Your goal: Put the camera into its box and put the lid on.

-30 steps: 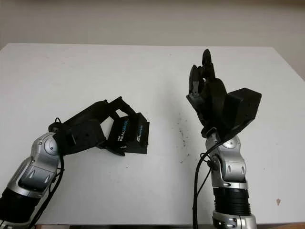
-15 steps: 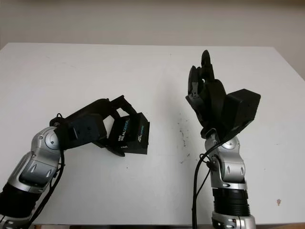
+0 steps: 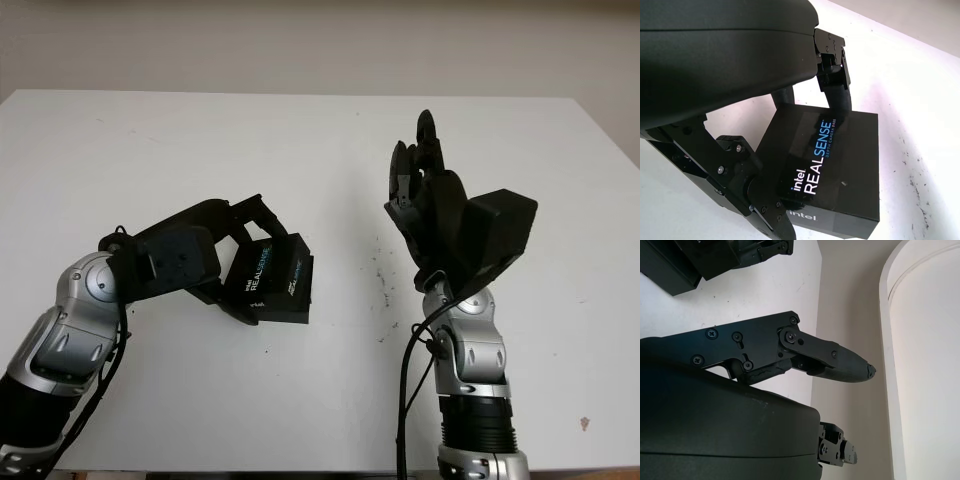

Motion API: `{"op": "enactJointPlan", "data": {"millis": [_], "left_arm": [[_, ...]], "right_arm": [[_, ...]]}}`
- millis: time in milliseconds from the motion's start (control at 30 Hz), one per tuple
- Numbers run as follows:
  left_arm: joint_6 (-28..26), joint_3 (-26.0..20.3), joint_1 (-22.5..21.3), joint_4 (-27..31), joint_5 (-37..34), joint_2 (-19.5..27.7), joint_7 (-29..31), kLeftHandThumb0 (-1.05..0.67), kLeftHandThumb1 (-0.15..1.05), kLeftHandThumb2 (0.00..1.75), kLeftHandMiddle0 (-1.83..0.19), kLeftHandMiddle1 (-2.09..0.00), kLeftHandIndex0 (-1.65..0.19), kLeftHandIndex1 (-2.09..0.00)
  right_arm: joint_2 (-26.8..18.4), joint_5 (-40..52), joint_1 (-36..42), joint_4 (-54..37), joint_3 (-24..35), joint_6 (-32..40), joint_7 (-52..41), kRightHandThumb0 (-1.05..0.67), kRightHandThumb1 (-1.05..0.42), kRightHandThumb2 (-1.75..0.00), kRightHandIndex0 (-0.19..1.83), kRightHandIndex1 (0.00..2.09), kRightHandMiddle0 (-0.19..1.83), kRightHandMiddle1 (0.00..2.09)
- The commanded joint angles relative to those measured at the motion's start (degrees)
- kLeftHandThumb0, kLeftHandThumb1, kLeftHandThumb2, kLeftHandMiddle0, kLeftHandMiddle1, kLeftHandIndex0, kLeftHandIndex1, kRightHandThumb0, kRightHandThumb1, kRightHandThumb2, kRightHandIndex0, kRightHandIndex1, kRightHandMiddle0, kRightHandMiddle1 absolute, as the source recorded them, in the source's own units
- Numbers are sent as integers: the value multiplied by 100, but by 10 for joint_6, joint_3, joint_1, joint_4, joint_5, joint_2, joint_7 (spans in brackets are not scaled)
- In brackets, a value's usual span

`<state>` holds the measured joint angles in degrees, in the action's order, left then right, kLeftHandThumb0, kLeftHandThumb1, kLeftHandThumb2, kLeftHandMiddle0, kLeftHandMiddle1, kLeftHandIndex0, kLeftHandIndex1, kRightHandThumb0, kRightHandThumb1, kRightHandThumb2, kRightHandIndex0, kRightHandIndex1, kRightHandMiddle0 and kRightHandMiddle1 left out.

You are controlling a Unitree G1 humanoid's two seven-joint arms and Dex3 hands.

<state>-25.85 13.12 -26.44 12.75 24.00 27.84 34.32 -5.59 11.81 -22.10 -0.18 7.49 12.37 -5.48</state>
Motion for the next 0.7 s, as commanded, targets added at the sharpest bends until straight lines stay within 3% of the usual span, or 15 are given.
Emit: {"op": "enactJointPlan", "data": {"millis": [0,667], "left_arm": [[-3,6,-15,13,-1,2,6,-13,97,5,-51,-173,-27,-157],[7,35,-33,-4,26,14,11,-13,96,5,-46,-175,-28,-162]], "right_arm": [[3,3,3,-2,3,1,3,-56,-105,-63,-15,5,-13,5],[0,-2,1,14,-6,-10,-22,-57,-105,-69,-19,1,-18,3]]}}
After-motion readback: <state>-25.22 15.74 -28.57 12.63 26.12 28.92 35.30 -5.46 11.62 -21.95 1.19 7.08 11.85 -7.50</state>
